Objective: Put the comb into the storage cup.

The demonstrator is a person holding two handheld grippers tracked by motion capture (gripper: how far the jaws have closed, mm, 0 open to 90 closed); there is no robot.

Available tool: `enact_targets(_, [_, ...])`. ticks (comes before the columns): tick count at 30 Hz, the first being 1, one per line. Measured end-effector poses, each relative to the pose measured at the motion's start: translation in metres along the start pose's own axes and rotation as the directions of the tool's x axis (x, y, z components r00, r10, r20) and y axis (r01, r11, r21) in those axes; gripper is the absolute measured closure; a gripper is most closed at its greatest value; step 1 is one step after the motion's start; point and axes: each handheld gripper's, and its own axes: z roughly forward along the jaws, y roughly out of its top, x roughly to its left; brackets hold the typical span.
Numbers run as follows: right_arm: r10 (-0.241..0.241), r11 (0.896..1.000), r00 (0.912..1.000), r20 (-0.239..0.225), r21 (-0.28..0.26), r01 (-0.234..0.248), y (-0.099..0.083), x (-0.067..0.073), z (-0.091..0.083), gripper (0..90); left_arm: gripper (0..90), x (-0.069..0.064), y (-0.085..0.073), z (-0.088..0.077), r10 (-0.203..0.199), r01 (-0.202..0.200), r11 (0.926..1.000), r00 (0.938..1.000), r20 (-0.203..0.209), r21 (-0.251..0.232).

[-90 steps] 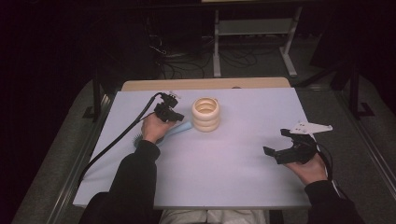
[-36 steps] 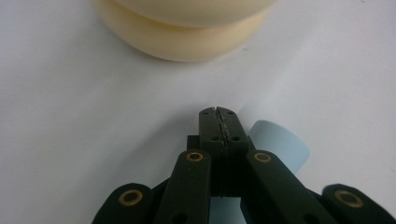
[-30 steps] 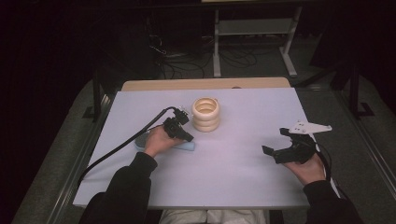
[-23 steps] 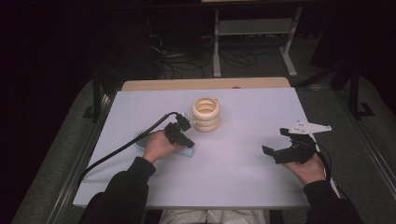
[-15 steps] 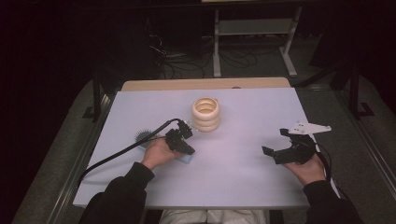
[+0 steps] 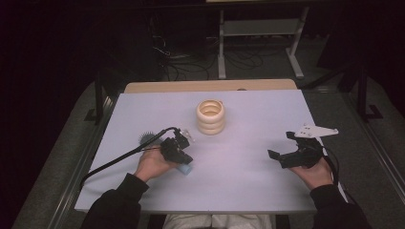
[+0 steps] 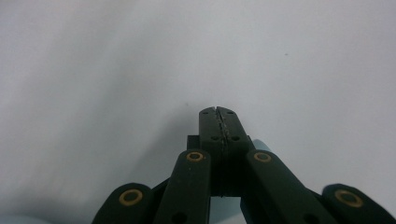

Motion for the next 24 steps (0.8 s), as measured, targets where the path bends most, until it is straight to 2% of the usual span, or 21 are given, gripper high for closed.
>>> enact_targets(1, [0.002, 1.0, 1.0, -0.001, 0.001, -0.002, 0.0, 0.0, 0.0, 0.0, 90.0, 0.0, -0.003, 0.0, -0.009, 0.009, 1.0, 0.9999, 0.006, -0.003])
enact_targets(3, [0.0, 1.0, 1.0, -0.002, 0.003, 0.0, 0.0, 0.0, 0.0, 0.0, 90.0, 0.0, -0.008, 0.001, -0.001, 0.001, 0.9997, 0.9999, -0.017, 0.026])
enact_targets(6, [-0.001, 1.0, 1.0, -0.002, 0.002, 0.001, 0.0, 0.0, 0.0, 0.0, 90.0, 0.001, -0.015, 0.001, -0.02, 0.02, 0.9995, 0.9998, 0.007, 0.024])
enact_targets(9, [-0.002, 1.0, 1.0, 0.001, 0.001, 0.002, 0.0, 0.0, 0.0, 0.0, 90.0, -0.002, -0.02, -0.001, -0.012, 0.012, 0.9993, 0.9999, -0.009, 0.035])
enact_targets(11, [0.0, 1.0, 1.0, 0.001, 0.001, 0.0, 0.0, 0.0, 0.0, 0.0, 90.0, -0.004, -0.024, -0.005, -0.014, 0.014, 0.9998, 0.9999, 0.001, 0.013])
enact_targets(17, [-0.003, 1.0, 1.0, -0.001, 0.0, 0.003, 0.0, 0.001, -0.001, 0.0, 90.0, -0.005, -0.041, -0.013, -0.028, 0.028, 0.9996, 0.9996, 0.009, -0.003])
enact_targets(20, [-0.001, 1.0, 1.0, -0.001, 0.0, 0.001, 0.0, 0.001, -0.001, 0.0, 90.0, -0.007, -0.048, -0.018, -0.019, 0.019, 0.9997, 0.9998, -0.002, -0.014])
enact_targets(22, [-0.001, 1.0, 1.0, -0.002, 0.001, 0.001, 0.0, 0.001, -0.001, 0.0, 90.0, -0.007, -0.053, -0.021, -0.031, 0.032, 0.9987, 0.9992, 0.025, -0.039])
enact_targets(24, [-0.003, 1.0, 1.0, -0.002, 0.001, 0.003, 0.0, 0.001, -0.001, 0.0, 90.0, -0.008, -0.057, -0.025, -0.034, 0.036, 0.9982, 0.9989, 0.033, -0.048])
